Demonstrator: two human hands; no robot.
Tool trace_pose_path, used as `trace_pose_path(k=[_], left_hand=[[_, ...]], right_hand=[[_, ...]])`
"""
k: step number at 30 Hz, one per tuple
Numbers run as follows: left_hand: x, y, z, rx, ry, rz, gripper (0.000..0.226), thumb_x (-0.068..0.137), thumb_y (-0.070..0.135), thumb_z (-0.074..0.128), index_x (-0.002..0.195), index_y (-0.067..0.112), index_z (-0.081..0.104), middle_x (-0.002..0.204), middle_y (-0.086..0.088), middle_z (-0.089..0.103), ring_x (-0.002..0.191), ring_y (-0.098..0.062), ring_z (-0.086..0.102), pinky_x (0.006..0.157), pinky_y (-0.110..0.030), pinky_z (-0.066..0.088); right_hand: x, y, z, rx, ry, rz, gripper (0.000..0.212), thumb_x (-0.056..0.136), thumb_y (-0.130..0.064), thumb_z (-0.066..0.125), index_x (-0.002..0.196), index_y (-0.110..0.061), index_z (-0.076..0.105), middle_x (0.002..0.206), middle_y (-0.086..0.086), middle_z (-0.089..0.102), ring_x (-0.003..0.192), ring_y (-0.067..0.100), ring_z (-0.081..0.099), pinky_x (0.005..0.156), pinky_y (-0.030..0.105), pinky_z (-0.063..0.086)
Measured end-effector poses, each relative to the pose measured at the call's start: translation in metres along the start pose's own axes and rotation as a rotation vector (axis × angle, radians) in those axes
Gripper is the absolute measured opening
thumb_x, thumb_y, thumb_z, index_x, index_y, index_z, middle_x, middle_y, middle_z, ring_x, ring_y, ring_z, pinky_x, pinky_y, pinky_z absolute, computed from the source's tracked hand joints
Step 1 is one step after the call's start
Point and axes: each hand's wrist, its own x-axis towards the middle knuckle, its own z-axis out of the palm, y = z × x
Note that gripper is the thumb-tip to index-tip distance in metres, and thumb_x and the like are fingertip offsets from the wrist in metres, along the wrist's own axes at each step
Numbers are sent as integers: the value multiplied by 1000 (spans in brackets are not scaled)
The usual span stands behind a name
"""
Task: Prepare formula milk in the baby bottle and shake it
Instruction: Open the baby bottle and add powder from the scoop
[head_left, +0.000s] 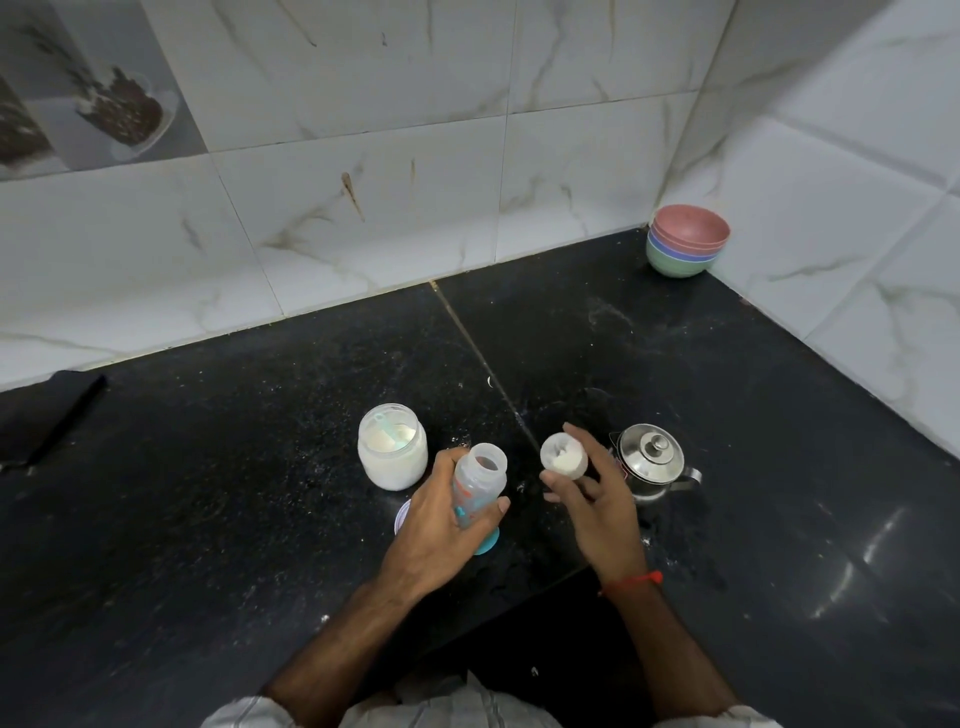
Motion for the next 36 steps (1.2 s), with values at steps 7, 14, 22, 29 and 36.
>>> trace_pose_path(k=[7, 14, 22, 29, 36], left_hand=[[2, 10, 9, 13, -20, 44, 52, 89, 39, 80, 130, 27, 49, 120, 17, 62, 113, 4, 58, 87, -10, 48], [8, 17, 15, -68, -47, 83, 55, 89, 43, 78, 132, 35, 44, 129, 15, 61, 116, -5, 64, 95, -30, 58], [12, 19, 19, -106, -55, 100, 56, 86, 54, 74, 131, 43, 42, 129, 17, 60, 119, -5, 62, 96, -29, 57], [13, 23, 19, -147, -58, 116, 52, 90, 42, 77, 128, 46, 42, 128, 16, 63, 117, -3, 63, 94, -23, 56], [16, 26, 21, -161, -79, 115, 52, 91, 42, 77, 128, 49, 41, 131, 16, 63, 119, -2, 63, 94, -19, 54]], right_hand=[[8, -59, -4, -219, -251, -251, 58, 99, -15, 66, 152, -30, 47, 140, 0, 41, 115, 19, 59, 89, 34, 61], [3, -81, 0, -468, -359, -418, 49, 104, -26, 54, 153, -30, 44, 148, 1, 36, 137, 0, 38, 112, 12, 34], [7, -95, -1, -456, -443, -536, 43, 108, -20, 47, 150, -17, 52, 166, 3, 26, 151, 23, 35, 114, 48, 46], [4, -106, -1, -505, -436, -629, 45, 100, 9, 53, 142, -6, 58, 164, 12, 31, 152, 20, 34, 118, 24, 36], [1, -111, 0, -500, -411, -674, 51, 93, 20, 56, 138, -4, 62, 160, 17, 36, 148, 24, 39, 108, 18, 44]])
